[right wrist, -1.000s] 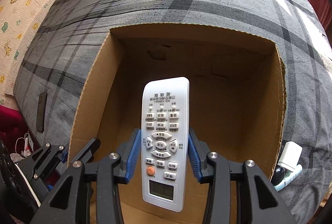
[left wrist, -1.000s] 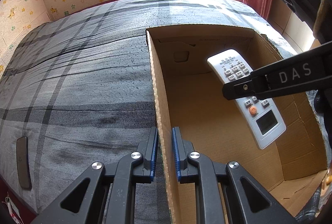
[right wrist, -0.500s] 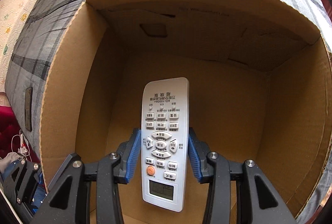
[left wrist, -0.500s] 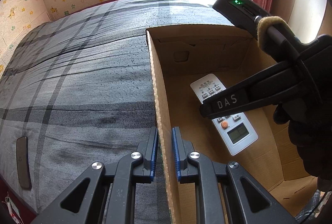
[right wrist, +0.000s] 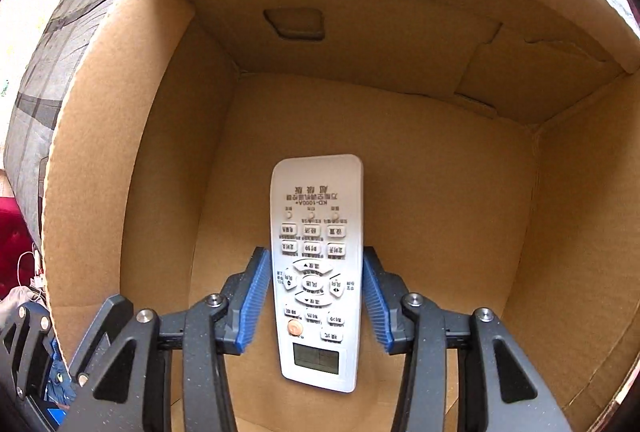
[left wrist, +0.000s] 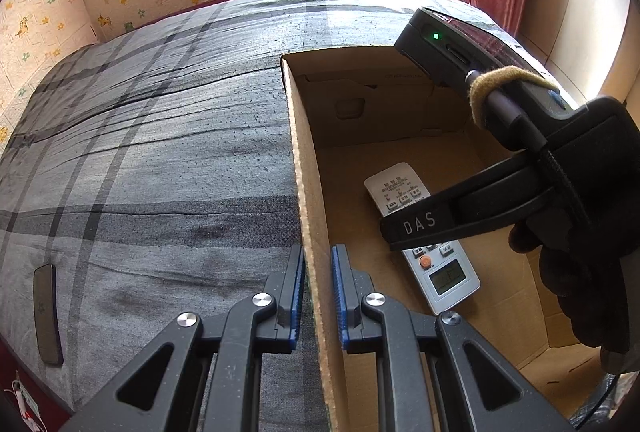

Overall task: Organize rigid objects
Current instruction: 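Lower the remote into the box and open the right gripper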

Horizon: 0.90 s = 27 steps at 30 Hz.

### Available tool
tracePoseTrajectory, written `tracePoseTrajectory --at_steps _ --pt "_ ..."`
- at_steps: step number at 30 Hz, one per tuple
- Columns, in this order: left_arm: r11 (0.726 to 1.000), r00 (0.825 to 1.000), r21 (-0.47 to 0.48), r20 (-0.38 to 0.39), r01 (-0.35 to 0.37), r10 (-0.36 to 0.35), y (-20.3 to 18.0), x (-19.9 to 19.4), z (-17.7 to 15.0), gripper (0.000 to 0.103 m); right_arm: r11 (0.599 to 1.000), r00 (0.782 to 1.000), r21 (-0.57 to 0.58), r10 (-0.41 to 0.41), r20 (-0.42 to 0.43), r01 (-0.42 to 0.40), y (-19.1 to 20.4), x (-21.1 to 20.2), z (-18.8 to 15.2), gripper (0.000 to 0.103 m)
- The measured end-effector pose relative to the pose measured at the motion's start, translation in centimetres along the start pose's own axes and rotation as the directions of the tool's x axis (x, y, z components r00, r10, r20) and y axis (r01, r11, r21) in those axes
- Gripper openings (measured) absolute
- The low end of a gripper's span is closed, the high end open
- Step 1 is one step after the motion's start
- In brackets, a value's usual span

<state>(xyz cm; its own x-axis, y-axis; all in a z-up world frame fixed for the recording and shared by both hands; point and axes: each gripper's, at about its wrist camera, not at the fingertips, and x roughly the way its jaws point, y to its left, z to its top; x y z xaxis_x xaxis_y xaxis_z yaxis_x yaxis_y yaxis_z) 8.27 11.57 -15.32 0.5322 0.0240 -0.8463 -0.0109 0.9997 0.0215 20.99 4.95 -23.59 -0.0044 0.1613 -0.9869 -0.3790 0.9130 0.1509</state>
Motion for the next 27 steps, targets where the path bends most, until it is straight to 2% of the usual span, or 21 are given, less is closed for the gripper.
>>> tracePoseTrajectory --at_steps 3,11,20,27 --pt "1.000 1.000 0.000 -0.001 0.000 0.000 0.0 0.0 0.0 0.015 1.000 1.000 0.000 -0.001 0.017 0.001 0.2 -0.6 0.2 0.056" --pt "1.000 1.000 0.003 -0.001 -0.004 0.004 -0.1 0.1 0.0 0.015 1.000 0.998 -0.001 0.004 0.065 -0.004 1.0 -2.6 -0.4 0.057" --pt "1.000 1.000 0.006 -0.001 -0.008 0.008 -0.1 0.2 0.0 0.015 1.000 0.992 -0.012 -0.014 0.123 0.016 1.2 -5.4 -3.6 0.059" --pt "1.000 1.000 0.009 -0.001 -0.012 0.012 -0.3 0.3 0.1 0.015 0.999 0.984 -0.010 -0.048 0.172 0.051 1.2 -7.6 -4.8 0.070"
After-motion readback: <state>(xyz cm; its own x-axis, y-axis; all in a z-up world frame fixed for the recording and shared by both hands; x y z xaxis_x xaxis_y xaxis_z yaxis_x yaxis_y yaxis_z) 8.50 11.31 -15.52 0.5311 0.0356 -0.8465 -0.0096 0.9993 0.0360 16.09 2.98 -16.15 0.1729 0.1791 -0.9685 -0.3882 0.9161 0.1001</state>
